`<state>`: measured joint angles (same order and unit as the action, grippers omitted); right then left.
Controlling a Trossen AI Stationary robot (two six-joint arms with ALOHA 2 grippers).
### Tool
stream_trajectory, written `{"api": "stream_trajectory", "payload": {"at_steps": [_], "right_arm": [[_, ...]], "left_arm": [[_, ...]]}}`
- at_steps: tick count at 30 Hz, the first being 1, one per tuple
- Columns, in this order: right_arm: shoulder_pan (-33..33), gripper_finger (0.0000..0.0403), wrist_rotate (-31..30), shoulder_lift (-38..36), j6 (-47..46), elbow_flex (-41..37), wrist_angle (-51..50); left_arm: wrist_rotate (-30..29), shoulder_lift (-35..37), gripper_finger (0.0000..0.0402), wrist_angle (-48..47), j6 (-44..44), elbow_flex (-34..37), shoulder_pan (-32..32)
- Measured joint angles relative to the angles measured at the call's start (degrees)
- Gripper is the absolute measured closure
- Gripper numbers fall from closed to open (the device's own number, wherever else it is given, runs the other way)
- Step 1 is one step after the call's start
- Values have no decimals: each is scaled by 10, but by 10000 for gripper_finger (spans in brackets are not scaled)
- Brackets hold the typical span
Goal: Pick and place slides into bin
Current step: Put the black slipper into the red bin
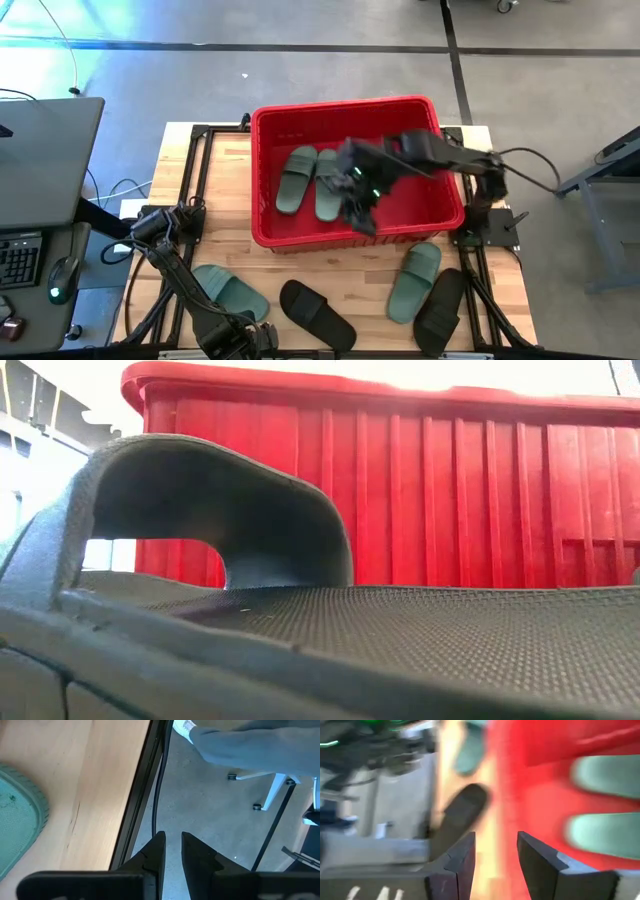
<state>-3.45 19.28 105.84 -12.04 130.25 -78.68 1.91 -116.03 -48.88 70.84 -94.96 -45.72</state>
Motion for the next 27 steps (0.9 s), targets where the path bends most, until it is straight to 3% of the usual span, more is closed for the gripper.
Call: {"api": "stream_trajectory", "payload": {"at_steps": [2,9,14,18,23,27], "right_arm": [[-46,269,0,-16,-29,-8,9],[-208,269,-118,-23,-70,-10,2],[-286,269,-192,-1,-116,-10,9],[-314,269,-190,26,-196,-10,14],[-340,269,-105,78,-315,-10,3],[-379,269,-146,106,-394,-10,-21]], "left_arm": [[0,0,353,0,0,0,0],[0,0,353,24,0,0,-8],[5,0,353,29,0,0,-18],[11,0,353,18,0,0,-20],[16,0,353,19,0,0,-27],[16,0,353,21,0,0,-27]]}}
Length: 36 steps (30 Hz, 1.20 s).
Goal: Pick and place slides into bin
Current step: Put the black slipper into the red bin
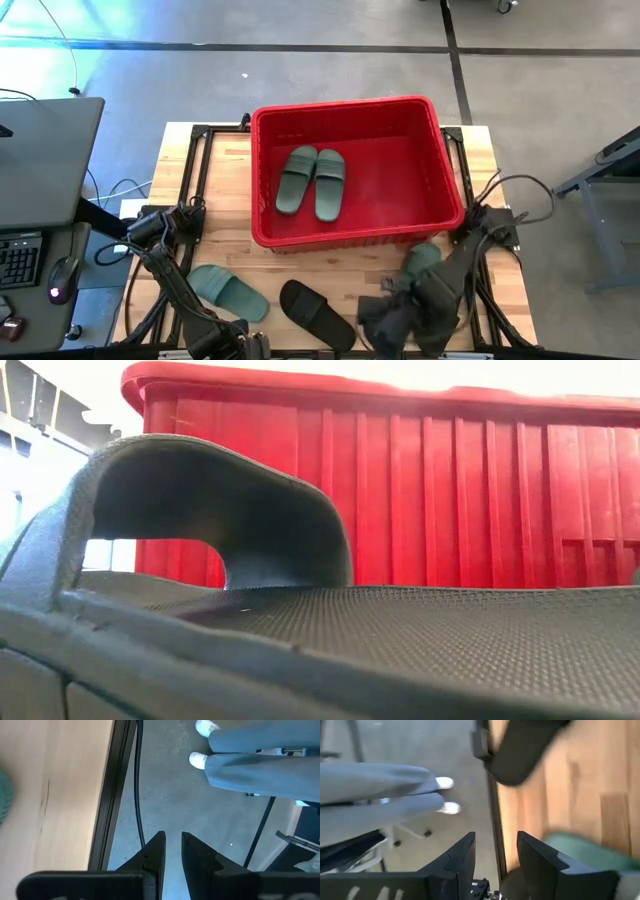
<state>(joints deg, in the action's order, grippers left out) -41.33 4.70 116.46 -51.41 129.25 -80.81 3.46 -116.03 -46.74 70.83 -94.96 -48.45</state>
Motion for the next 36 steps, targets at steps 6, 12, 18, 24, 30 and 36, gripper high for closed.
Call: {"api": "stream_trajectory", "payload": {"at_steps": [6,12,18,24,30,36], "right_arm": [[-61,269,-67,33,-116,0,-97],[-116,269,-134,37,-221,-91,-93],[-147,269,-102,38,-282,-219,-65],[-156,269,-105,32,-286,-322,-89],[-140,269,-117,29,-255,-385,-89],[-122,287,-159,29,-231,-392,-89]], "left_arm": [[0,0,353,3,0,0,1],[0,0,353,5,0,0,1],[0,0,353,5,0,0,1],[0,0,353,4,0,0,1],[0,0,353,4,0,0,1],[0,0,353,4,0,0,1]]}}
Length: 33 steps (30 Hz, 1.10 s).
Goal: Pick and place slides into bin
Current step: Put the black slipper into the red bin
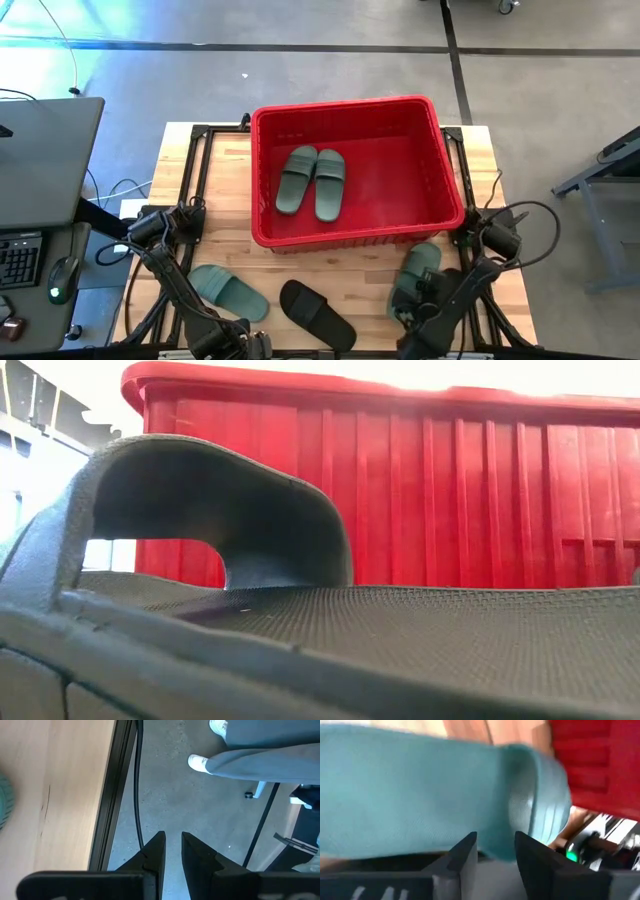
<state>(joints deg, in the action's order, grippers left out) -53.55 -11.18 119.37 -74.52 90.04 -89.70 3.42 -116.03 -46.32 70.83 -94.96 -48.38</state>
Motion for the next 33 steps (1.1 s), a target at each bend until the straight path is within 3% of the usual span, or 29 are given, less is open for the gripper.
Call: {"api": "stream_trajectory", "payload": {"at_steps": [5,13,19,26,31,33], "right_arm": [[12,319,-4,0,11,-15,-3],[19,338,14,0,15,-47,-3],[22,396,-13,0,41,-47,9],[20,400,-17,0,56,-47,30],[20,402,33,0,99,-47,66],[18,401,50,0,114,-45,88]], "left_arm": [[0,0,353,0,0,0,0],[0,0,353,0,0,0,0],[0,0,353,0,0,0,0],[0,0,353,0,0,0,0],[145,0,353,5,2,0,13],[168,0,353,5,1,0,19]]}}
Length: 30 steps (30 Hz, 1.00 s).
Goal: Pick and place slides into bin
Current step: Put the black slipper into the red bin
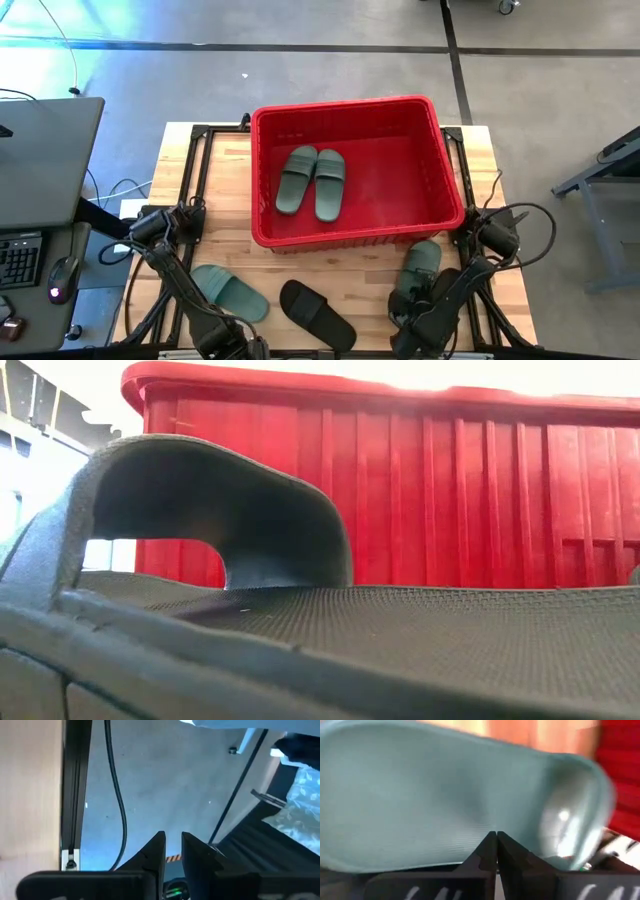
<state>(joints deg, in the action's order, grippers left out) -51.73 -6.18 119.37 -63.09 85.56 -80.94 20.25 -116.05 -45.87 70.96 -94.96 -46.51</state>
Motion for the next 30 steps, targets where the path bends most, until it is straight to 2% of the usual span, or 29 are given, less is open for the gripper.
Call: {"api": "stream_trajectory", "payload": {"at_steps": [3,7,11,15,19,25,30], "right_arm": [[-6,400,3,0,16,21,23],[-9,400,-4,0,62,79,25],[-8,400,-42,0,93,166,21],[-7,400,-59,0,119,266,-4],[-4,400,-67,0,139,362,-40],[-4,375,-60,0,140,454,-61],[-4,324,-53,0,159,466,-66]], "left_arm": [[-13,-3,353,-1,0,0,1],[-69,-3,353,-1,0,0,0],[-126,-3,353,0,-2,0,0],[-199,-3,353,-1,-2,0,0],[-240,-3,353,-4,-2,0,0],[-253,-3,353,4,-6,0,0],[-260,-3,353,3,-25,0,0]]}}
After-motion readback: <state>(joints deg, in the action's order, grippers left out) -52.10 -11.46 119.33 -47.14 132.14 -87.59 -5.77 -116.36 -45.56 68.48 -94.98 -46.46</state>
